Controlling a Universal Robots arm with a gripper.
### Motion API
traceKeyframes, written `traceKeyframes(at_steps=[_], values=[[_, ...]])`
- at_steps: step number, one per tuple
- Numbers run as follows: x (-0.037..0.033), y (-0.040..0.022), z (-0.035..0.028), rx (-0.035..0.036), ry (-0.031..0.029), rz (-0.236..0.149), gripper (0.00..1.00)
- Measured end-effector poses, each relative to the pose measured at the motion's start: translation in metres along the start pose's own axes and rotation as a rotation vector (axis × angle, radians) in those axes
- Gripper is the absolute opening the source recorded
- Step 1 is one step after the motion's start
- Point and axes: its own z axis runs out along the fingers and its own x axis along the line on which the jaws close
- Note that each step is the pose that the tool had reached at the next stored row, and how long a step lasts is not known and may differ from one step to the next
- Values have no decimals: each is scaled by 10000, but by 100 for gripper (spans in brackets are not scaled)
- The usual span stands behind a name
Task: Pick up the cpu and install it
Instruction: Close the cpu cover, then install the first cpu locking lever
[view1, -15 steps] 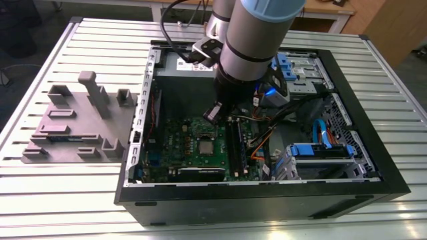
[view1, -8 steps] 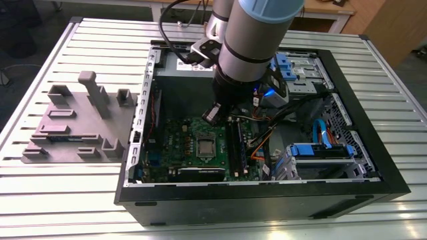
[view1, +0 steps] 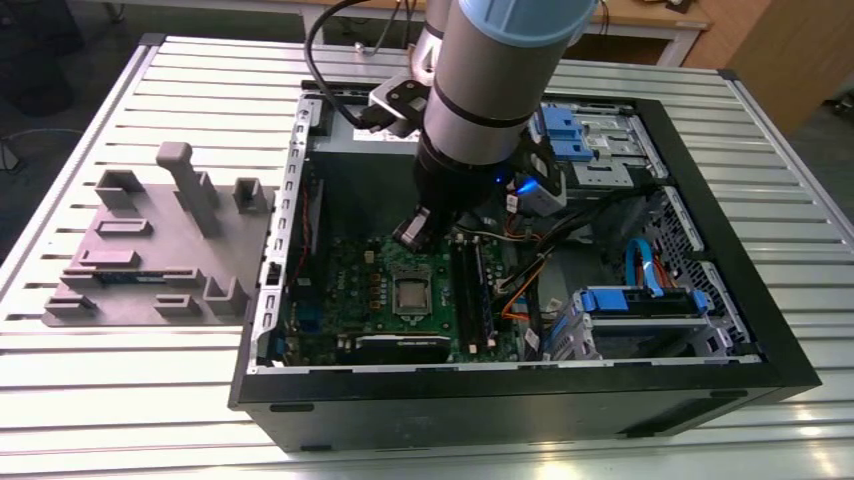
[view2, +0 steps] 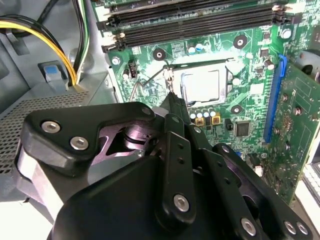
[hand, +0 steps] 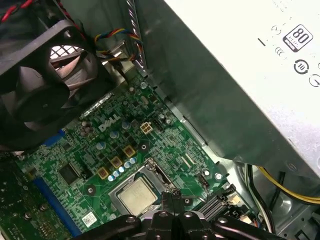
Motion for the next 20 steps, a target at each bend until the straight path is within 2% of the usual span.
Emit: traceKeyframes(at_steps=[14, 17, 20], values=[[-2, -3, 0, 0, 2, -9, 10], [-43, -52, -6, -1, 2, -8, 10], [-112, -130, -16, -9, 9, -6, 10]])
